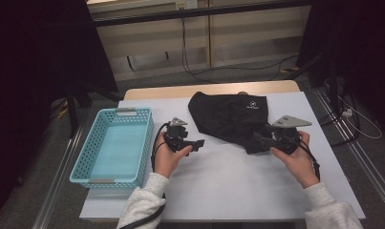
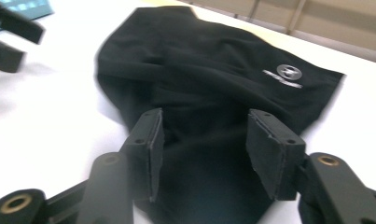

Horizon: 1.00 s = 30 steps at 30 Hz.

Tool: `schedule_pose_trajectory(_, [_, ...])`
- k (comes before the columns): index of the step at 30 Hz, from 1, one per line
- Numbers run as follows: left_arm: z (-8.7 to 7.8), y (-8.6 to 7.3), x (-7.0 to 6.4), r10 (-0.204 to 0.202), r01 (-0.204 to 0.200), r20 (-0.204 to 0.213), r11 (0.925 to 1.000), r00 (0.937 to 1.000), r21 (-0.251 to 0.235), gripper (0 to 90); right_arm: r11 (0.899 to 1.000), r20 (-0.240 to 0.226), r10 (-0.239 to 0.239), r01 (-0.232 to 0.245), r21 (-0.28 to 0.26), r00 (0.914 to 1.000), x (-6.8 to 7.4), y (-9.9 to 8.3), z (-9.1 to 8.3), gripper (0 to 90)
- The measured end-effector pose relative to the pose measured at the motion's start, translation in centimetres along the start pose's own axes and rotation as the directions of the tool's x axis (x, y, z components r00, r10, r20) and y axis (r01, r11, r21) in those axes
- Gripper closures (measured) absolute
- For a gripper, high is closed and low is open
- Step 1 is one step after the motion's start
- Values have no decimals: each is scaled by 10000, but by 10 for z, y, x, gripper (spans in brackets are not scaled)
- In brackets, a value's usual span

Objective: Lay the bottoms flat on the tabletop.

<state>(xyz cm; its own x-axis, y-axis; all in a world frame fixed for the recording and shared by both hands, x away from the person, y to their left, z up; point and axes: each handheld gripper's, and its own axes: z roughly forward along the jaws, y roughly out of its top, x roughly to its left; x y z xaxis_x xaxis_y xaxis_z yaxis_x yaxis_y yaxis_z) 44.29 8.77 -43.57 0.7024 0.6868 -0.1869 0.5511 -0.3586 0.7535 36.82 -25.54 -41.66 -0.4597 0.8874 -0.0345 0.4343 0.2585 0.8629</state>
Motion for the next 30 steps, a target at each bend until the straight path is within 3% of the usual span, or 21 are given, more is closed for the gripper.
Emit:
schedule_pose_trajectory(2, [1, 0, -1, -23, 23, -4, 10000, 10000, -23, 185, 9999, -365, -157, 158, 30, 9992, 8, 2, 5, 525])
schedule_pose_trajectory(6, [-1, 0, -1, -16, 16, 7, 10000, 10000, -77, 184, 9948, -683, -904, 933, 405, 9936, 26, 4, 18, 537])
schedule_pose_trajectory(9, [-3, -1, -2, -35, 35, -33, 9999, 10000, -149, 184, 9923, -1104, -1009, 1080, 601, 9887, 34, 3, 31, 557])
schedule_pose_trajectory(11, [-5, -2, -2, 54, -54, -30, 10000, 10000, -43, 184, 9872, -1091, -1195, 1297, 924, 9868, 37, 0, 42, 556])
schedule_pose_trajectory(14, [-6, -3, 0, 45, -45, -48, 10000, 10000, -20, 183, 9829, -1408, -1084, 1272, 1328, 9841, 40, -5, 58, 559])
schedule_pose_trajectory(17, [-7, -5, 2, -9, 8, -118, 10000, 9999, -23, 183, 9786, -1195, -1078, 1265, 1622, 9870, 39, -7, 68, 590])
schedule_pose_trajectory(19, [-8, -6, 2, -115, 113, -186, 9999, 9998, -128, 184, 9725, -973, -1336, 1494, 1785, 9862, 38, -9, 72, 617])
schedule_pose_trajectory(22, [-9, -6, 4, -110, 108, -185, 9999, 9998, -79, 185, 9724, -734, -1403, 1514, 1775, 9874, 35, -7, 77, 756])
schedule_pose_trajectory(25, [-10, -6, 4, -96, 93, -181, 9999, 9998, -138, 187, 9770, -818, -1074, 1204, 1758, 9909, 32, -6, 78, 871])
schedule_pose_trajectory(30, [-11, -6, 5, -170, 166, -195, 9996, 9997, -242, 189, 9892, -1401, -285, 481, 1382, 9897, 30, 3, 65, 896])
